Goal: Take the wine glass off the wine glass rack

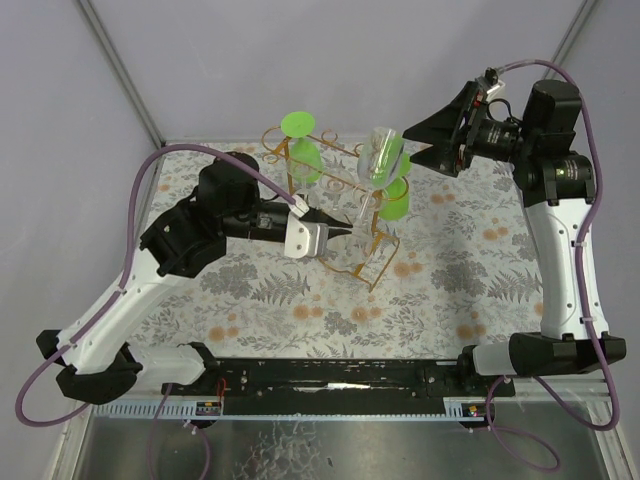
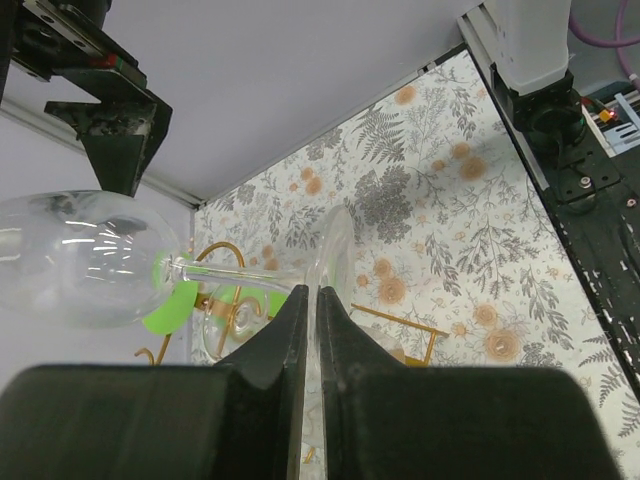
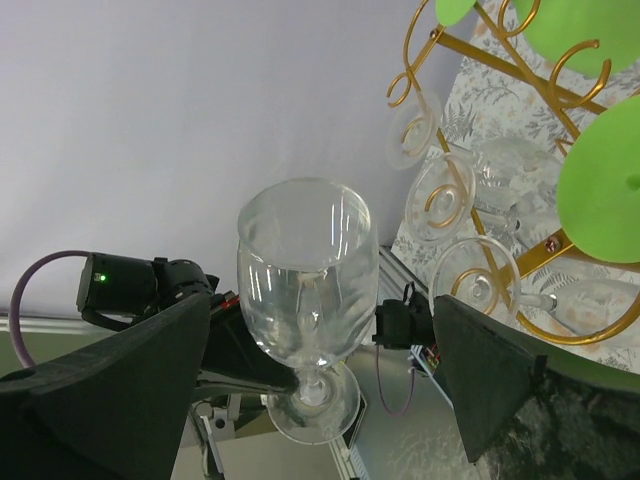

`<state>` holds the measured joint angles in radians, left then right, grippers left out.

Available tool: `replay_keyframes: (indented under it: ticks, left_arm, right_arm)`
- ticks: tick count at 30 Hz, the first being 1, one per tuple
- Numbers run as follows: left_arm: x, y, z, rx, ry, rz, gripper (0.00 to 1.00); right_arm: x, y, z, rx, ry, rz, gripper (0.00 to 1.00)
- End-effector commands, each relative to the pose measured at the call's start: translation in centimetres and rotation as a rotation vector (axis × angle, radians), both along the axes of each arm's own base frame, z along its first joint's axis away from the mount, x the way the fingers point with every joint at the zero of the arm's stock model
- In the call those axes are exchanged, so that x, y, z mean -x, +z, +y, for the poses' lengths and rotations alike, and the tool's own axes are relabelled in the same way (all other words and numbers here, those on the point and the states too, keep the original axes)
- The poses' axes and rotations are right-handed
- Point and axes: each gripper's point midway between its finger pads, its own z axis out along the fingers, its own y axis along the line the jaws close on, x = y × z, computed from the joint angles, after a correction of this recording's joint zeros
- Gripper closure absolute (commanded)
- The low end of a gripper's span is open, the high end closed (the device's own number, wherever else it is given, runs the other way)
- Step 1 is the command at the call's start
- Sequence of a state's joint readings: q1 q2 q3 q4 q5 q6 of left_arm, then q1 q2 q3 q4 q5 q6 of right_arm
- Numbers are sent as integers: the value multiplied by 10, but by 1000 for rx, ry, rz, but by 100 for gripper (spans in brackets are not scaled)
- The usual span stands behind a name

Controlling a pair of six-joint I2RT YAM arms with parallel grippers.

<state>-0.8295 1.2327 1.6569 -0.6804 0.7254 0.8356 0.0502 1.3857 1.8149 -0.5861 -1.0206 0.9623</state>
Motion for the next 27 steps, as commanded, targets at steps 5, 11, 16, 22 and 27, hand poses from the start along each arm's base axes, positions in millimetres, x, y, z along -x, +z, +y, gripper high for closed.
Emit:
replay_keyframes:
  ticks: [5,11,16,22,27]
  left_arm:
    - [3,17,-13,39,-26,-131,100]
    - [8,14,-22,32,-45,-128,100]
    - [6,13,-28,26,-46,-133,100]
    - [3,16,-30,33,-38,-145,100]
    - [-4,21,-31,55,1,-165,100]
  right_arm:
    - [24,12,4,-19,72,-60,0]
    - [27,9,14,-1,99,-61,1]
    - [31,-6,26,51,132,-34,0]
    - [34,-19,31,81,148,-13,11]
    - [30,-20,28,112,118,-27,47]
